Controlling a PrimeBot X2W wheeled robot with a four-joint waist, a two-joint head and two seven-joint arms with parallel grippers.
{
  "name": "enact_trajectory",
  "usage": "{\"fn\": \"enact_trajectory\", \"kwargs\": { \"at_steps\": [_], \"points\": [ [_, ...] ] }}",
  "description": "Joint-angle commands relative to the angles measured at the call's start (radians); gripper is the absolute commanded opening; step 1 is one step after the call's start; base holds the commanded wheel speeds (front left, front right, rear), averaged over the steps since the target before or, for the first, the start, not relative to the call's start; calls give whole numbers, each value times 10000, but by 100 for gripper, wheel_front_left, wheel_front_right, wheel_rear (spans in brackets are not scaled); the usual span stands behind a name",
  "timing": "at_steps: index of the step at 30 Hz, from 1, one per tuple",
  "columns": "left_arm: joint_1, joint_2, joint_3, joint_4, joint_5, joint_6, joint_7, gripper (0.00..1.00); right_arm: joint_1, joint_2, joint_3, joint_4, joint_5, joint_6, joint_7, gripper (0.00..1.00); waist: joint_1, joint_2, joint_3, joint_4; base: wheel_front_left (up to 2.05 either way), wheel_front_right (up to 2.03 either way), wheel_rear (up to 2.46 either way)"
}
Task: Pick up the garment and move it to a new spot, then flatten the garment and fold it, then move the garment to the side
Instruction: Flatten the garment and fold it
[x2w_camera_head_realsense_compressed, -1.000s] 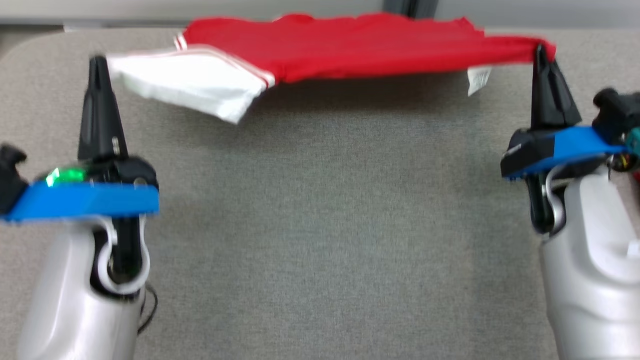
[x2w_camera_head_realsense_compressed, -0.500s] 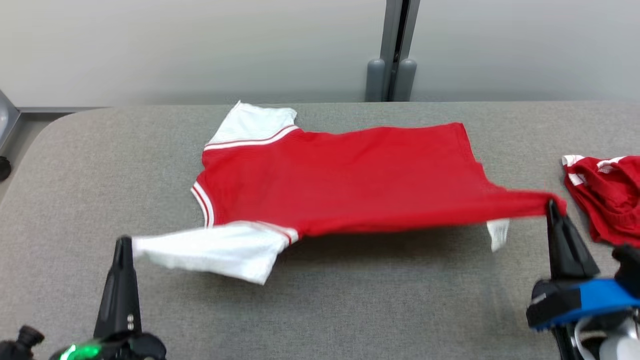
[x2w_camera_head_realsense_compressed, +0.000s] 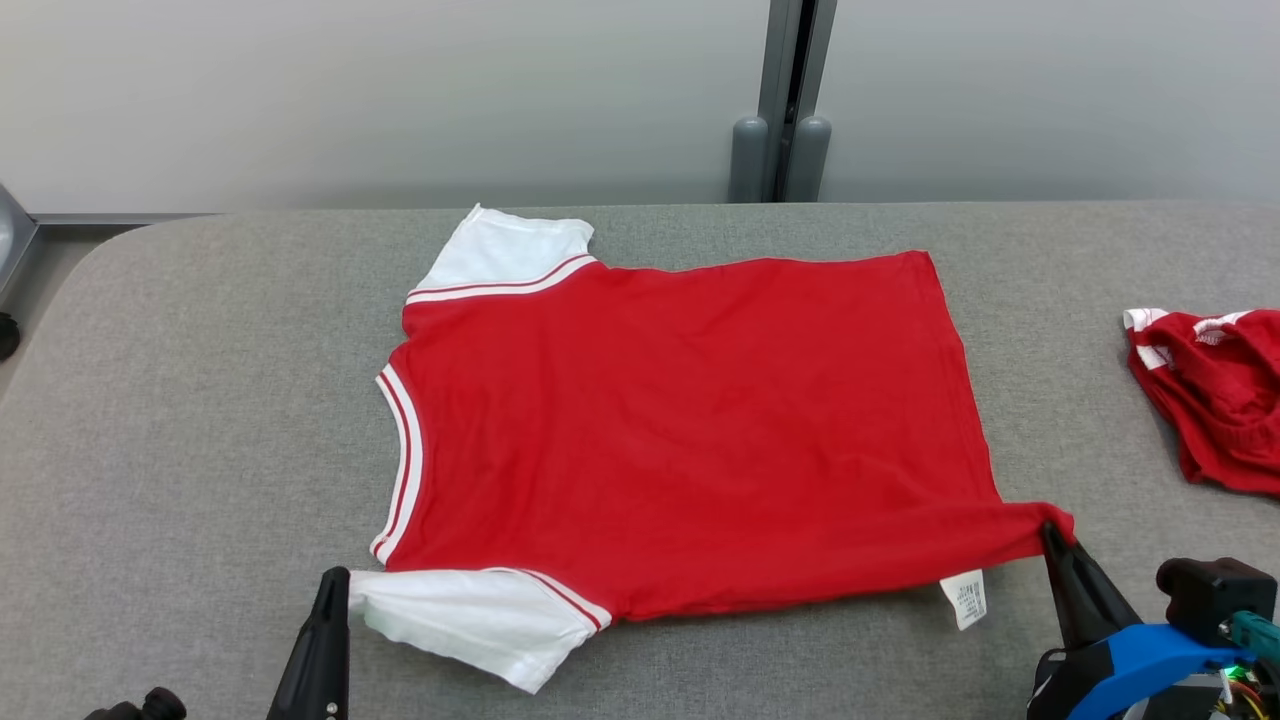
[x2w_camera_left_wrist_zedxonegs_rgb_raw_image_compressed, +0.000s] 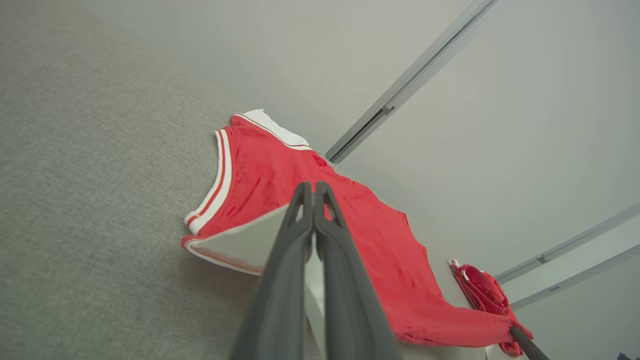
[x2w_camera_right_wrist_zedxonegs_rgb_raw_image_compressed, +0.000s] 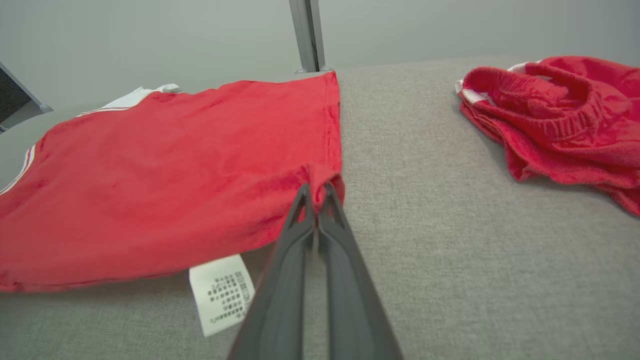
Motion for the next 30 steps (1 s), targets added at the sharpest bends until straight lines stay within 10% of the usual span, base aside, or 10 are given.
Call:
{"fn": "enact_trajectory", "kwargs": {
  "at_steps": [1,30],
  "points": [
    [-228,18,-55,123,-13,-70,17,0,-149,-3,-6,100,-146,1,72,0,0,0,33,14,0,0,0],
    [-6377,-1378,-135,5556,72,-602,-615,0,-4401,-5,-646,3967,82,1,1211,0,0,0,1064,128,0,0,0]
  ]
}}
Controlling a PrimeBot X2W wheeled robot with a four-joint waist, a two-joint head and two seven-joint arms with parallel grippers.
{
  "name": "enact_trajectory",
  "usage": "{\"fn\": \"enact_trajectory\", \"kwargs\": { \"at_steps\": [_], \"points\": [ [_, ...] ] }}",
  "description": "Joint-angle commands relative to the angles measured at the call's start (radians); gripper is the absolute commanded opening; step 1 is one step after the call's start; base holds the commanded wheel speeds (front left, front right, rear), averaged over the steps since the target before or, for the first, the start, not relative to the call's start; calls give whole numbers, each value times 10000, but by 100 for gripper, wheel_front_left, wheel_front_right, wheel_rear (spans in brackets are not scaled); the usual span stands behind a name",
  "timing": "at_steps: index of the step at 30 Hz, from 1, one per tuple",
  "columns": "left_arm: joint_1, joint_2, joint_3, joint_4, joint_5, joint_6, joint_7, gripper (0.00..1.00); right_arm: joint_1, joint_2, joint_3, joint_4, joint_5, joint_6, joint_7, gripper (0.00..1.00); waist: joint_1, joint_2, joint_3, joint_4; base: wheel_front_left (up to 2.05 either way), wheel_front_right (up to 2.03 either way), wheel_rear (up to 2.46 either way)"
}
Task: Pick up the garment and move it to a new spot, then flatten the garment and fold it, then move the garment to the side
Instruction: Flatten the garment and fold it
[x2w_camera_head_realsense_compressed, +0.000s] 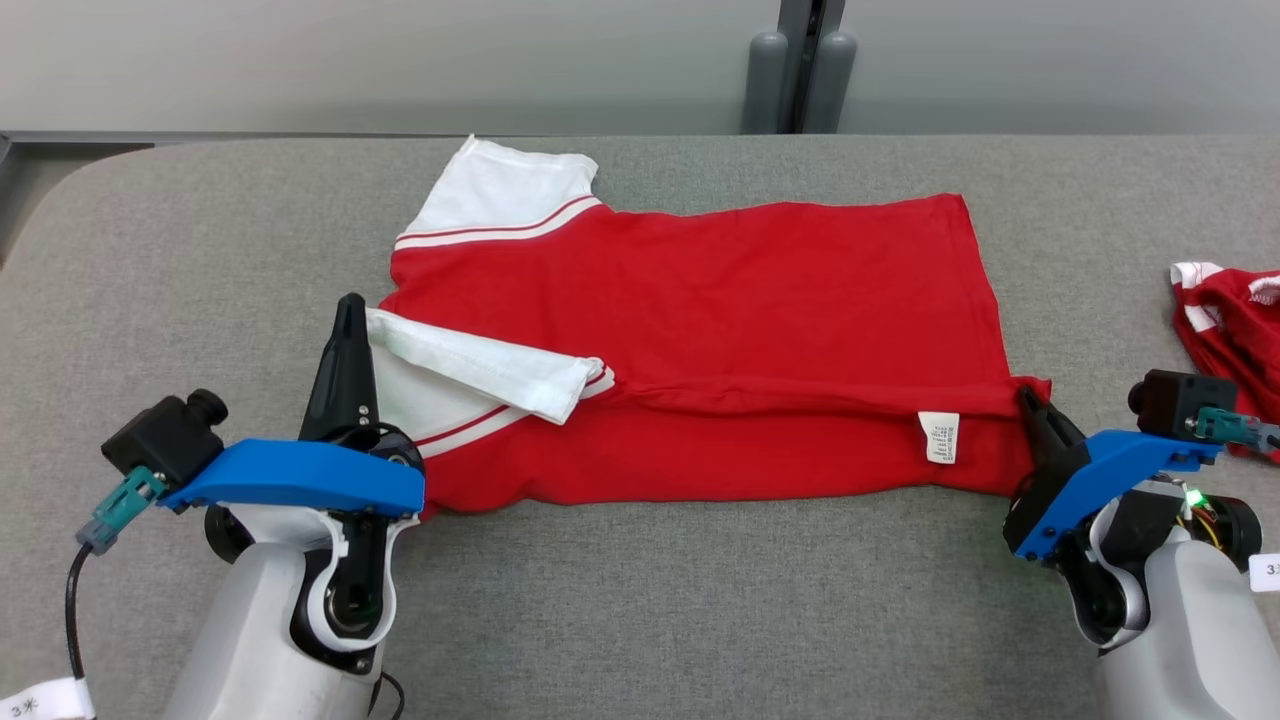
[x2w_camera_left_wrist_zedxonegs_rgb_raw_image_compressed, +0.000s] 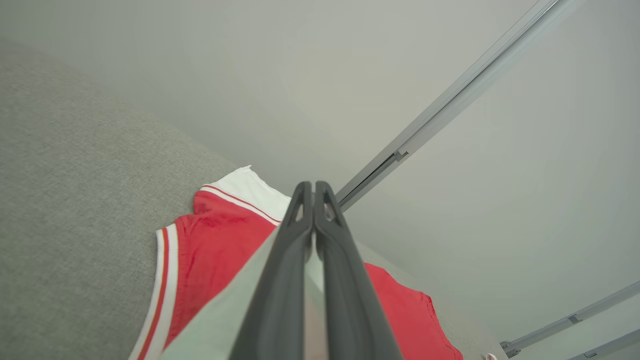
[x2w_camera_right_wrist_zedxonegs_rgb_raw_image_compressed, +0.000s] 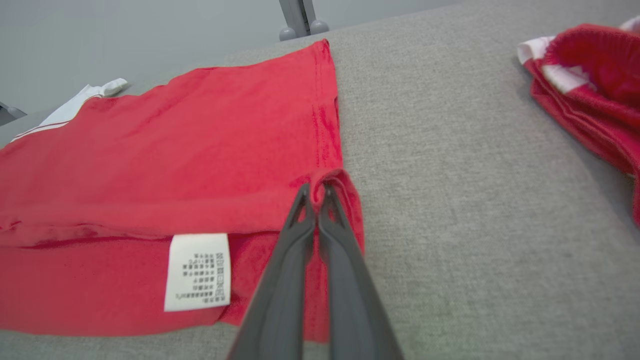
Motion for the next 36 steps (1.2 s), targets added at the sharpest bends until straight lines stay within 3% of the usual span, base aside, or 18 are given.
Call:
{"fn": "enact_trajectory", "kwargs": {
  "at_steps": [1,6,7,8,9,10,11,20,26,36],
  "points": [
    [-298,-12,21,330,70,-72,-57,0,-258,-8,0,207,-99,1,-114,0,-1,0,58,-16,0,0,0],
    [-726,-3,-147,1245,212,-187,-93,0,-680,-8,90,813,-172,1,-409,0,-1,0,197,-91,0,0,0],
    [-792,-24,-152,1374,217,-195,-115,0,-771,-9,108,911,-185,1,-516,8,-1,0,214,-101,0,0,0],
    [-852,-34,-147,1501,242,-206,-152,2,-856,-9,133,994,-151,1,-628,34,-1,0,227,-109,0,0,0],
    [-903,-41,-157,1605,270,-216,-203,29,-932,-9,159,1055,-106,1,-777,99,-1,0,235,-117,0,0,0],
    [-941,-45,-162,1719,292,-201,-237,75,-975,-9,163,1156,-85,1,-884,100,-1,0,234,-125,0,0,0],
    [-975,-53,-188,1820,343,-212,-276,100,-1006,-9,193,1236,-97,1,-1015,100,-1,0,225,-131,0,0,0],
    [-720,72,-522,1980,526,-546,-446,100,-722,-7,222,863,-195,1,-2481,100,-1,0,-22,-154,0,0,0],
    [139,388,-616,1465,438,-628,-241,100,38,-9,397,93,-428,1,-2576,100,-1,0,-249,-155,0,0,0],
    [2278,1192,-832,321,54,327,1452,100,1633,-7,395,-1420,-544,1,-1833,100,-1,0,-423,-25,0,0,0]
  ]
}}
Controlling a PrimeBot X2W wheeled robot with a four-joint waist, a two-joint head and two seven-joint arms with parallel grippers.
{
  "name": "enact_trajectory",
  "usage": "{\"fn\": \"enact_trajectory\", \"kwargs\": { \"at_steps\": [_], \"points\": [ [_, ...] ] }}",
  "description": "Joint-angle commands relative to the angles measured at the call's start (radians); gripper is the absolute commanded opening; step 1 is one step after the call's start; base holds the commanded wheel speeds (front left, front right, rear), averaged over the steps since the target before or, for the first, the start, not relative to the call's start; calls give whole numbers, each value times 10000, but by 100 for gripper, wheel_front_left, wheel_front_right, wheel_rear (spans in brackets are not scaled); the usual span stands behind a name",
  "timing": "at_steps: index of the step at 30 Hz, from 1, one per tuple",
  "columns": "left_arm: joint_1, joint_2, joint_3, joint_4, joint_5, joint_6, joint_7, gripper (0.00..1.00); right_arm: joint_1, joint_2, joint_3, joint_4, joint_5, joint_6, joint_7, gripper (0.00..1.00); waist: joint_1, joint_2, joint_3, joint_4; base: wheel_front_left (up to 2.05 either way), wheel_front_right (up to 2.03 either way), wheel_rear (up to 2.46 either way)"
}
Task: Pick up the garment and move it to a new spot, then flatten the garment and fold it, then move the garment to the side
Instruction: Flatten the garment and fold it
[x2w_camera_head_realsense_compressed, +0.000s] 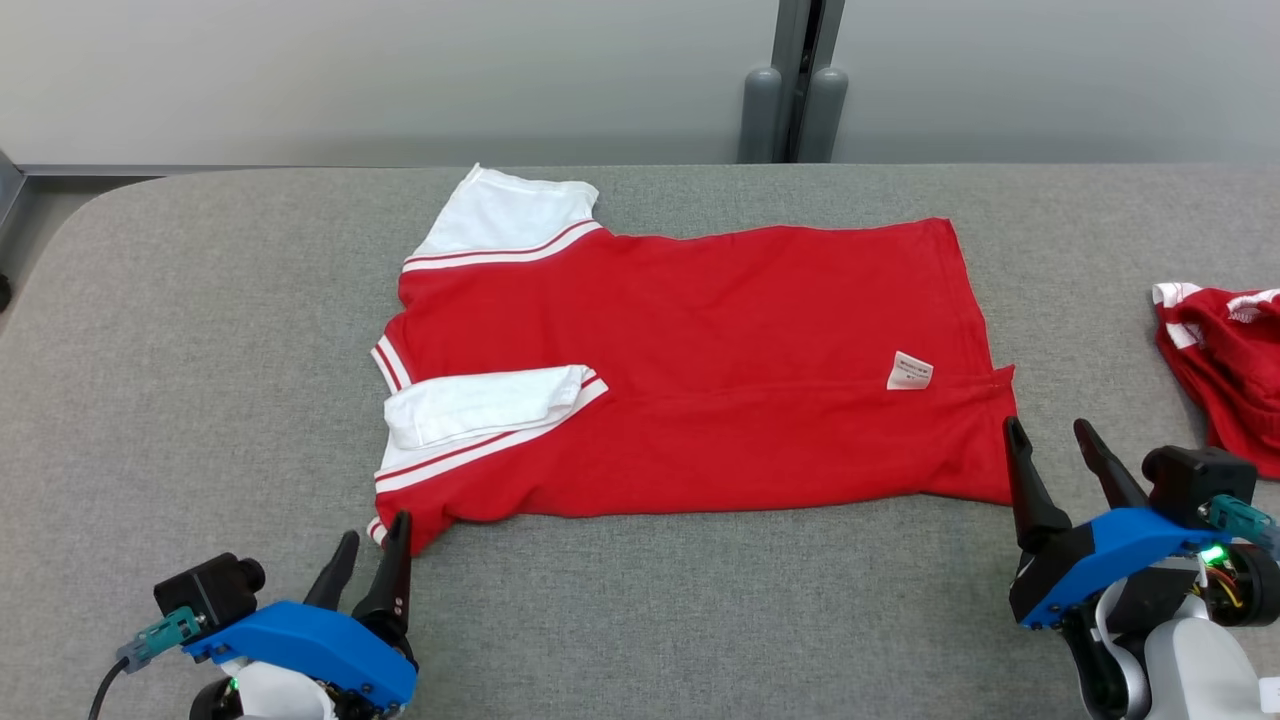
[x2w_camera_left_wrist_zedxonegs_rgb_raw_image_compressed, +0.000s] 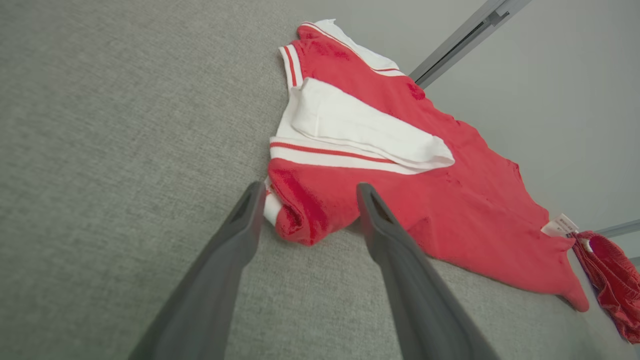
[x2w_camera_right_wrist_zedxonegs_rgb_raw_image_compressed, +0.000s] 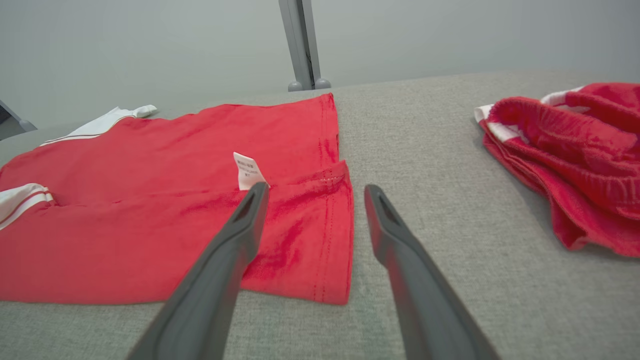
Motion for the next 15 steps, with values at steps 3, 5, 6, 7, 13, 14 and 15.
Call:
{"fn": "enact_trajectory", "kwargs": {
  "at_steps": [3,5,6,7,13,14,15],
  "points": [
    [137,10,-5,-198,-232,228,376,100,233,-9,-11,-281,57,1,146,100,0,0,51,19,0,0,0],
    [94,-18,28,-193,-301,374,510,100,281,-9,-1,-393,39,1,231,100,0,0,112,4,0,0,0],
    [48,-62,47,-145,-353,444,563,100,276,-9,9,-435,17,1,287,100,0,0,151,-11,0,0,0],
    [-3,-99,52,-89,-400,503,624,100,255,-9,30,-479,12,1,307,100,0,0,198,-33,0,0,0],
    [-380,-262,175,436,-588,602,685,100,24,-9,80,-590,-22,1,454,100,0,0,546,-195,0,0,0],
    [-444,-295,193,525,-597,565,667,100,0,-7,70,-592,-28,1,465,100,0,0,604,-215,0,0,0],
    [-502,-329,228,610,-641,541,628,100,-25,-7,56,-570,-35,1,483,100,0,0,651,-231,0,0,0]
  ]
}}
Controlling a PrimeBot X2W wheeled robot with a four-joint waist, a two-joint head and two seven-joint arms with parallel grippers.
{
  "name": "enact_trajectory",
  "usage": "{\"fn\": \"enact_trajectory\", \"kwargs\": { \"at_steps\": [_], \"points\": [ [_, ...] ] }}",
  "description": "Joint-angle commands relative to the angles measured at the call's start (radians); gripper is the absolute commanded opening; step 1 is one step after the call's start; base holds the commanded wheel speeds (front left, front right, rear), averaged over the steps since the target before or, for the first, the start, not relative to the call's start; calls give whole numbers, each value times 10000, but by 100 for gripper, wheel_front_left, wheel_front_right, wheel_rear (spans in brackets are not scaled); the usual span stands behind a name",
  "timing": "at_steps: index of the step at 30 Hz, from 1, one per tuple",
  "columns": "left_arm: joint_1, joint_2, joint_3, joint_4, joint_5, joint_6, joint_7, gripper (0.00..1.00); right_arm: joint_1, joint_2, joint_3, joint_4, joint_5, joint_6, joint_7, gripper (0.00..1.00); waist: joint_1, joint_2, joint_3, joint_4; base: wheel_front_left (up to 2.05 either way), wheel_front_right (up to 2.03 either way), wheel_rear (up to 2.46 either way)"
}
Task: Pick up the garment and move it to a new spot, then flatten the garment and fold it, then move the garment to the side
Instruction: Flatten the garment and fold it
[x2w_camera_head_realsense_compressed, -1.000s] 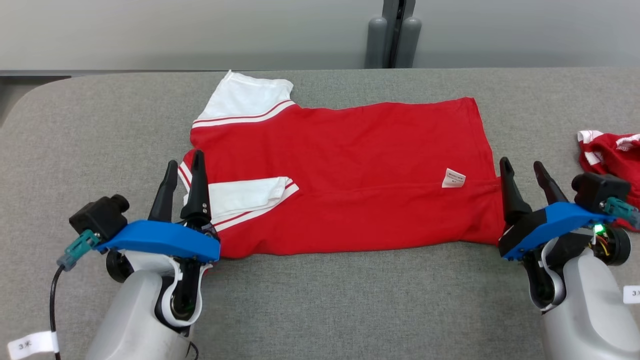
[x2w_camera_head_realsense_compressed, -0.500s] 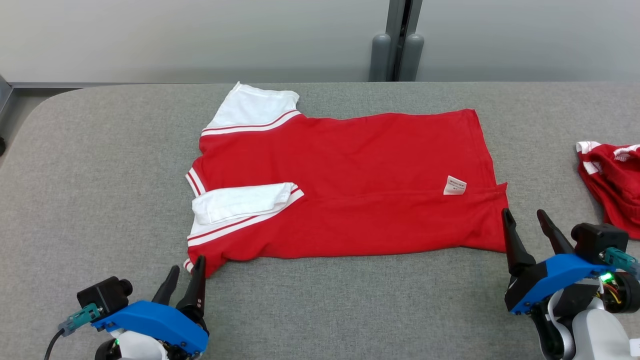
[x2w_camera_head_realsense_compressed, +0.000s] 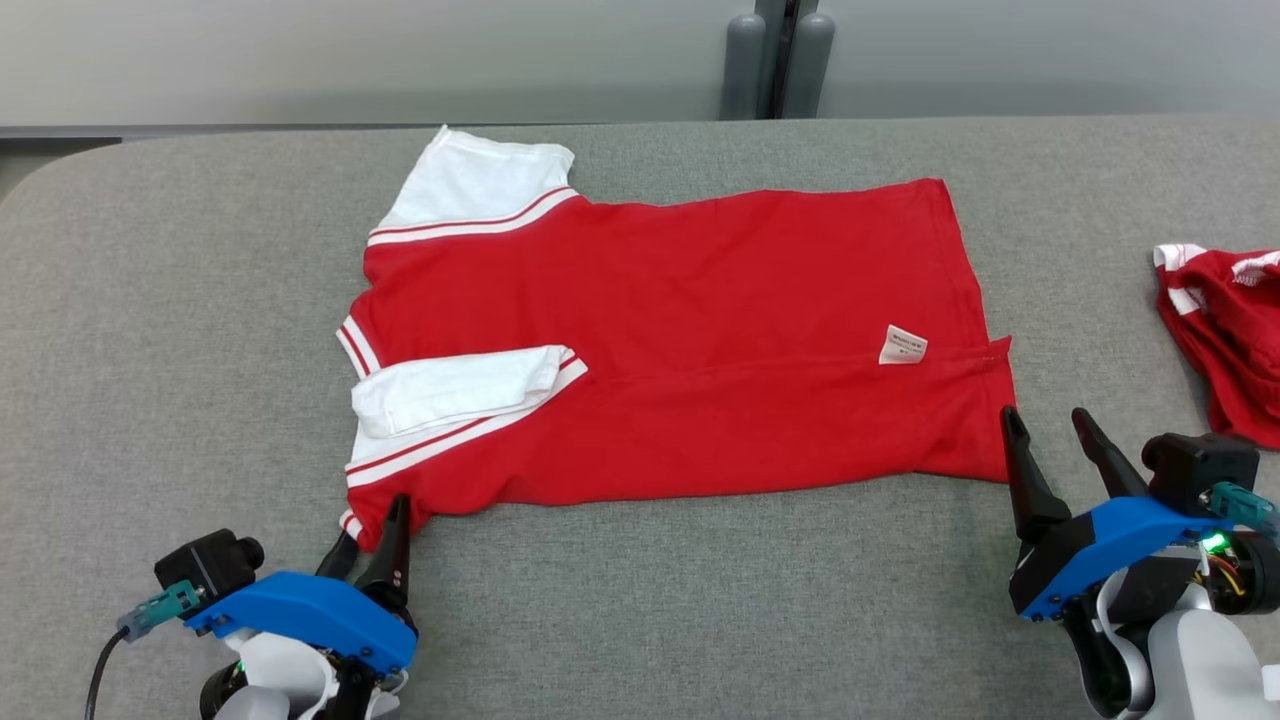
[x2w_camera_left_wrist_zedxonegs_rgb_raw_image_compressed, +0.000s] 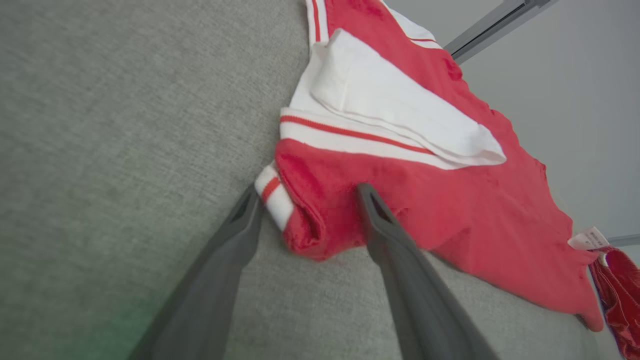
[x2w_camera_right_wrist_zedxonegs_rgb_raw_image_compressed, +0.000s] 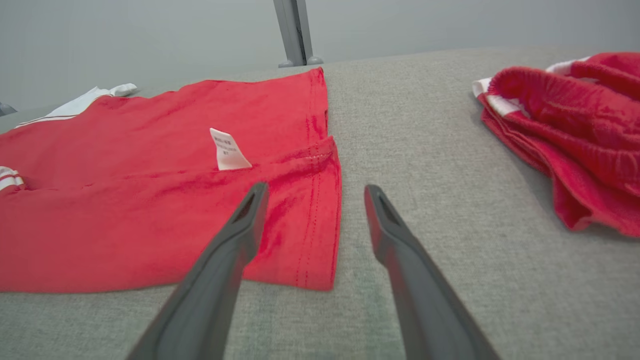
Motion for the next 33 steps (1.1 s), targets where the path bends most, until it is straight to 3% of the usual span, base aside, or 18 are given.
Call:
{"fn": "enact_trajectory", "kwargs": {
  "at_steps": [1,2,3,4,14,15,16,17,19,26,33],
  "points": [
    [-99,-44,42,144,-49,-21,-22,84,-102,-9,-25,1,-22,1,46,100,0,-1,52,-7,0,0,0],
    [-151,-58,41,208,-45,-73,-41,42,-125,-9,-39,26,-12,1,32,100,0,-1,90,-15,0,0,0],
    [-201,-78,35,257,-53,-118,-63,13,-146,-9,-63,63,-2,1,39,100,0,-1,114,-17,0,0,0],
    [-256,-91,22,282,-40,-196,-128,0,-162,-9,-88,110,10,1,47,100,0,-1,136,-15,0,0,0],
    [-399,81,125,-476,184,-363,-723,0,-454,-9,-92,1456,197,1,634,100,0,-1,146,247,0,0,0],
    [-399,94,116,-578,206,-355,-729,0,-479,-9,-61,1621,276,1,665,93,0,-1,133,279,0,0,0],
    [-398,111,98,-700,217,-366,-741,0,-504,-9,-13,1751,380,1,686,46,0,-1,123,303,0,0,0],
    [-405,110,82,-824,229,-391,-765,0,-547,-9,31,1834,527,1,587,38,0,-1,106,327,0,0,0],
    [-403,137,61,-1080,280,-383,-763,0,-658,-7,71,1872,819,1,358,0,0,-1,52,348,0,0,0],
    [-491,497,85,-2288,464,-231,-567,0,-1016,-14,-175,1458,906,1,-28,0,0,-1,-240,248,0,0,0],
    [208,1014,144,-4531,198,187,201,0,-372,-12,-509,-198,1420,1,653,0,0,-1,-482,145,0,0,0]
  ]
}}
